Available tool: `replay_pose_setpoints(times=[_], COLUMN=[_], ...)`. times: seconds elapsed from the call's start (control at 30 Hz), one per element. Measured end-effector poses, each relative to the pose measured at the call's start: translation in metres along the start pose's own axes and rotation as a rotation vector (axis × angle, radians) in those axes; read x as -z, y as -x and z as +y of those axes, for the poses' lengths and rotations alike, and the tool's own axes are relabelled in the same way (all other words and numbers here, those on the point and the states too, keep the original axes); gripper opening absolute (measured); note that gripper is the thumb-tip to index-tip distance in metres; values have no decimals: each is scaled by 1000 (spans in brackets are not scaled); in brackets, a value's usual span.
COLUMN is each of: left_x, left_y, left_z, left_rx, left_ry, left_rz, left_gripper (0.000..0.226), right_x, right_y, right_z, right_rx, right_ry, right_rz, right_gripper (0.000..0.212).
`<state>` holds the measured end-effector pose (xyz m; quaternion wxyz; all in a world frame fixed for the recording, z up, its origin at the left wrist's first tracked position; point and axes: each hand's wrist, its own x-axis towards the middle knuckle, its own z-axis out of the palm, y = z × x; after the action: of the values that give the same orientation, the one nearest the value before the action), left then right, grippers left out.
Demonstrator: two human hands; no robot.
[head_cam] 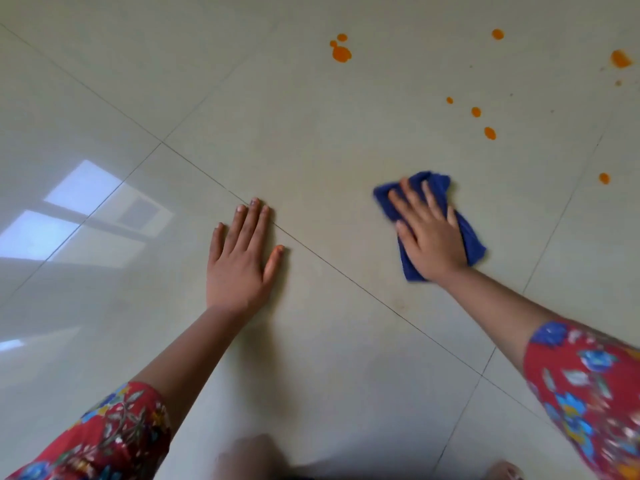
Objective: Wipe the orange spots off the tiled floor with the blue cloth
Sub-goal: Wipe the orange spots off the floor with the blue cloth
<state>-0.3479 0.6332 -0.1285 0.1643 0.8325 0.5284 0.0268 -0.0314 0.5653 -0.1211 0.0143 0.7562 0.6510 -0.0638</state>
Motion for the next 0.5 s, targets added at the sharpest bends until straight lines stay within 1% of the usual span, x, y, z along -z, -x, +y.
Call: replay_pose_setpoints(times=[0.03,0.07,0.1,0.13,0.17,0.2,0.23,0.27,0.3,0.33,0.37,0.4,0.47,0.5], left_x=[0,0,0,0,0,1,1,1,1,1,1,0,1,1], left_y=[0,-1,-1,-1,-2,-1,-1,-1,-1,-1,-1,-1,0,0], left_z=[0,0,1,0,-1,-1,-2,-2,-1,-1,0,1,1,1], left_rx=[0,-4,-9,-11,-10,-10,-11,-17,-19,-18,-19,-14,-8,-5], left_ry=[2,5,8,9,9,10,12,10,10,10,12,14,23,35], left_rz=[3,4,7,15,21,21,22,22,20,15,14,20,30,34], left_gripper=[62,61,60,59,58,58,58,57,58,58,58,58,58,57], right_x=[2,1,1,-1,-6,-12,-16,-16,-16,-16,-16,-16,-11,-5], right_y=[-20,-38,-49,-50,-37,-8,31,69,97,113,117,111,76,53], right_z=[-3,-15,-36,-59,-82,-100,-109,-104,-85,-57,-25,6,42,40], right_rx=[-168,-278,-291,-202,-17,243,513,704,802,827,775,660,268,77], right_ry=[-7,-24,-53,-64,-54,-21,9,24,17,7,26,43,45,20], right_rz=[43,67,65,69,82,64,9,-57,-115,-137,-116,-97,-25,22], right_gripper=[57,57,58,58,59,59,58,56,54,54,56,57,56,55])
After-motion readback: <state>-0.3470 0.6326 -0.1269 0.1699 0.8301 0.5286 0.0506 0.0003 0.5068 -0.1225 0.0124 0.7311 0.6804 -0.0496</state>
